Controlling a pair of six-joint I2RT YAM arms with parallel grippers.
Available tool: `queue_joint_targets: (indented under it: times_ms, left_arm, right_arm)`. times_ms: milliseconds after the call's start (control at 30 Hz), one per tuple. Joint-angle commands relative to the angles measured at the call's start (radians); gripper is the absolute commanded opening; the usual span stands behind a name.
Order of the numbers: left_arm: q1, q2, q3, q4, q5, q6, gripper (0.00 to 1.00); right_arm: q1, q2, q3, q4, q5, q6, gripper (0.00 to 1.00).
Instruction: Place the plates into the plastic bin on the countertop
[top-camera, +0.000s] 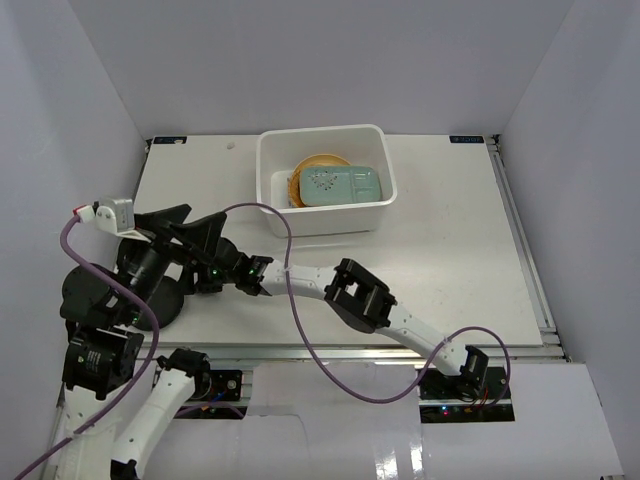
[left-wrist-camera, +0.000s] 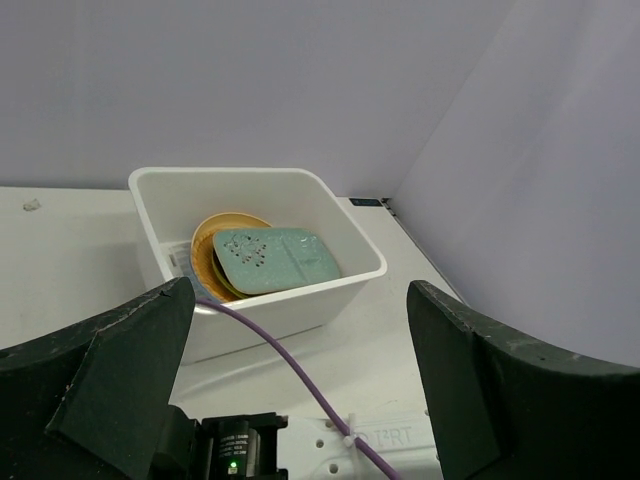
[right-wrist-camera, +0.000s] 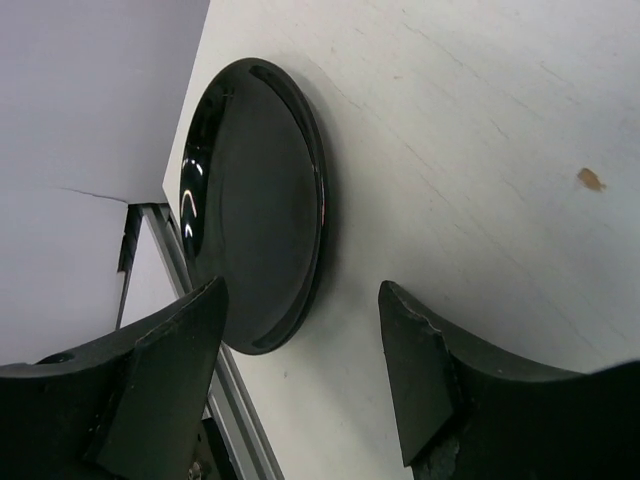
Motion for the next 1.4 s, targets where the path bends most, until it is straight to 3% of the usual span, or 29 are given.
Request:
queue_joint_targets:
  times_ms: [0,133,267,300,333,467,767,1067,1233,1367]
  left_arm:
    - [-0.002,-0.019,-0.017,-0.014,-0.022,0.015,0.98]
    - [-0.002,-0.037,-0.038,-0.011,-0.033,0.026,0.98]
    - [-0.002,-0.046,-0.053,-0.012,-0.051,0.040,0.98]
    - [-0.002,-0.051,-0.059,-0.011,-0.054,0.041,0.98]
    - [-0.002,-0.052,-0.063,-0.009,-0.057,0.043,0.98]
    - [-0.002,-0.048,-0.067,-0.011,-0.062,0.052,0.98]
    - [-0.002,-0.023,-0.044,-0.008,-0.091,0.054,0.98]
    - [-0.002,0.063,0.023,0.040,-0.077,0.015,0.98]
    - [-0.002,0.084,-0.029,0.078,-0.042,-0.018,0.98]
    - [-0.002,0.087,-0.121,0.098,-0.007,-0.025,0.98]
  right_arm:
    - [-0.002,0.079,0.064,-0.033,-0.078,0.042,0.67]
    - [-0.014,0.142,0.082,0.065,-0.201,0.117,0.54]
    - [-0.014,0.165,0.105,0.085,-0.229,0.127,0.42]
    - [-0.016,0.154,0.075,0.102,-0.237,0.131,0.37]
    - [-0.016,0.145,0.050,0.124,-0.237,0.139,0.23]
    - [-0.027,0.039,-0.169,0.309,-0.201,0.162,0.08]
    - [-0.047,-0.383,-0.690,0.553,-0.109,0.063,0.08]
    - [-0.123,-0.926,-1.161,0.549,0.065,-0.155,0.08]
    - [-0.281,-1.188,-1.213,0.373,0.101,-0.298,0.08]
    - [-0.476,-1.223,-1.078,0.189,0.083,-0.401,0.08]
